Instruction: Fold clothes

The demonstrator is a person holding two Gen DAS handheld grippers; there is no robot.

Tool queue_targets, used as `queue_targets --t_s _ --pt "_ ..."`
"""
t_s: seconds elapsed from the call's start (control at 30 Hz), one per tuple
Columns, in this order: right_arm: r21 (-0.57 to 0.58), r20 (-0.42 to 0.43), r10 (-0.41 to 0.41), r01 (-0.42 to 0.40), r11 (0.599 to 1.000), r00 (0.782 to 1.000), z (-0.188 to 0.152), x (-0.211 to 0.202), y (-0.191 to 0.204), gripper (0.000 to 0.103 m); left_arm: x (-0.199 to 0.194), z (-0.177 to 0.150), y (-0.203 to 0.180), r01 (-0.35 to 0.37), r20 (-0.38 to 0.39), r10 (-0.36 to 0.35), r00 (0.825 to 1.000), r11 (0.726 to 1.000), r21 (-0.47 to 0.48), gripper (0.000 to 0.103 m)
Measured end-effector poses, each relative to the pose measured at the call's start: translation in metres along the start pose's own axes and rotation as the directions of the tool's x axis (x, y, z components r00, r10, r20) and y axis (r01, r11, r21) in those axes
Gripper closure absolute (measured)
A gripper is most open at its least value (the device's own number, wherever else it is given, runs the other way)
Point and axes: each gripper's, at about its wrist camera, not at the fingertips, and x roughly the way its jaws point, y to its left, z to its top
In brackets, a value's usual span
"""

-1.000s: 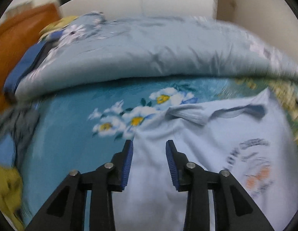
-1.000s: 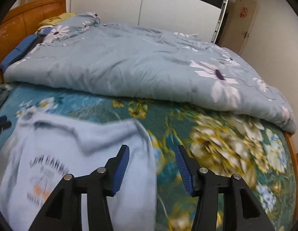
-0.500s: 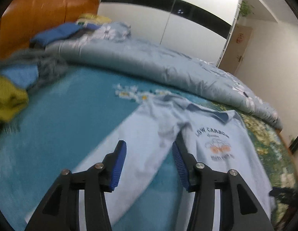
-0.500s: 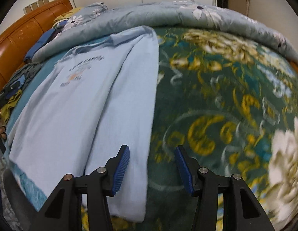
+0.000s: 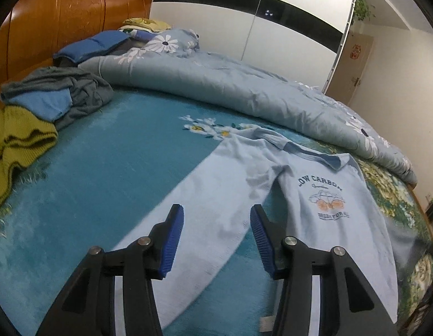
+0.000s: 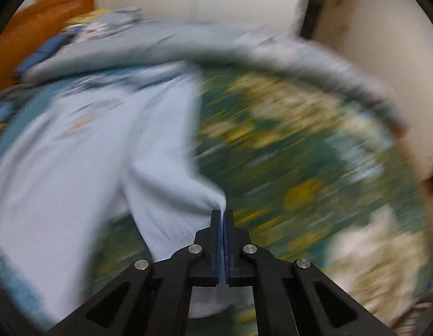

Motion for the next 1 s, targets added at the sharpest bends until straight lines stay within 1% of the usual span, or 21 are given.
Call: queue_targets --t_s 0.03,0.07,0.1,0.13,0.23,0.33,0.5,0.6,0.63,0.67,0.7,0.73,0.77,0.87,0.93,1.0 --pt "0.009 0.014 -0.081 0.081 0.997 0.997 0.011 0.002 -0.019 0.101 0.002 0.002 0.003 -0.01 -0.001 0.01 1.0 1.0 0.0 0.052" --pt "0.018 0.023 -0.16 0.16 0.987 0.987 0.022 0.004 -0.037 0.101 0.003 0.003 0.006 -0.02 -0.002 0.02 1.0 1.0 -0.001 0.052" --pt "0.031 0.02 -0.221 0.22 0.975 0.975 0.032 0.01 -0.056 0.101 0.005 0.005 0.009 -0.03 -0.003 0.03 1.0 1.0 -0.001 0.052" --pt "0.054 0.005 -0.244 0.244 0.968 0.97 0.04 0.017 -0.074 0.101 0.007 0.007 0.012 -0.04 -0.004 0.04 0.999 0.999 -0.001 0.052" --pt "0.149 -0.05 -0.225 0.23 0.962 0.973 0.052 0.045 -0.117 0.101 0.014 0.01 0.023 -0.074 -0.017 0.074 0.997 0.997 -0.007 0.052" --pt "0.188 -0.092 -0.22 0.234 0.954 0.971 0.052 0.071 -0.132 0.101 0.02 0.01 0.038 -0.109 -0.042 0.108 0.993 0.994 -0.018 0.052" --pt "0.196 -0.123 -0.203 0.225 0.955 0.971 0.041 0.094 -0.134 0.101 0.027 0.001 0.061 -0.14 -0.094 0.136 0.986 0.99 -0.035 0.052" --pt "0.188 -0.103 -0.221 0.237 0.953 0.97 0.041 0.09 -0.129 0.099 0.025 -0.007 0.072 -0.136 -0.114 0.13 0.985 0.99 -0.046 0.052" --pt "0.19 -0.097 -0.222 0.237 0.953 0.97 0.043 0.086 -0.128 0.095 0.023 -0.01 0.075 -0.128 -0.118 0.122 0.985 0.99 -0.05 0.052" --pt "0.192 -0.087 -0.225 0.238 0.952 0.971 0.045 0.081 -0.126 0.083 0.021 -0.012 0.078 -0.119 -0.122 0.112 0.986 0.991 -0.053 0.052" --pt "0.195 -0.072 -0.229 0.239 0.951 0.971 0.047 0.074 -0.125 0.075 0.019 -0.015 0.081 -0.112 -0.127 0.104 0.986 0.992 -0.054 0.052" --pt "0.199 -0.047 -0.236 0.24 0.95 0.971 0.049 0.066 -0.123 0.061 0.018 -0.018 0.083 -0.107 -0.134 0.099 0.986 0.993 -0.053 0.052" --pt "0.205 -0.019 -0.241 0.239 0.949 0.97 0.051 0.056 -0.121 0.053 0.017 -0.021 0.086 -0.102 -0.144 0.094 0.985 0.994 -0.051 0.052" --pt "0.223 0.054 -0.227 0.21 0.952 0.972 0.054 0.025 -0.107 0.053 0.017 -0.03 0.092 -0.088 -0.177 0.078 0.981 0.995 -0.05 0.052" --pt "0.224 0.096 -0.191 0.165 0.961 0.977 0.055 0.007 -0.091 0.052 0.018 -0.036 0.095 -0.073 -0.202 0.058 0.978 0.995 -0.063 0.052" --pt "0.201 0.136 -0.144 0.115 0.973 0.98 0.054 -0.01 -0.07 0.051 0.016 -0.042 0.096 -0.058 -0.197 0.046 0.979 0.997 -0.056 0.052"
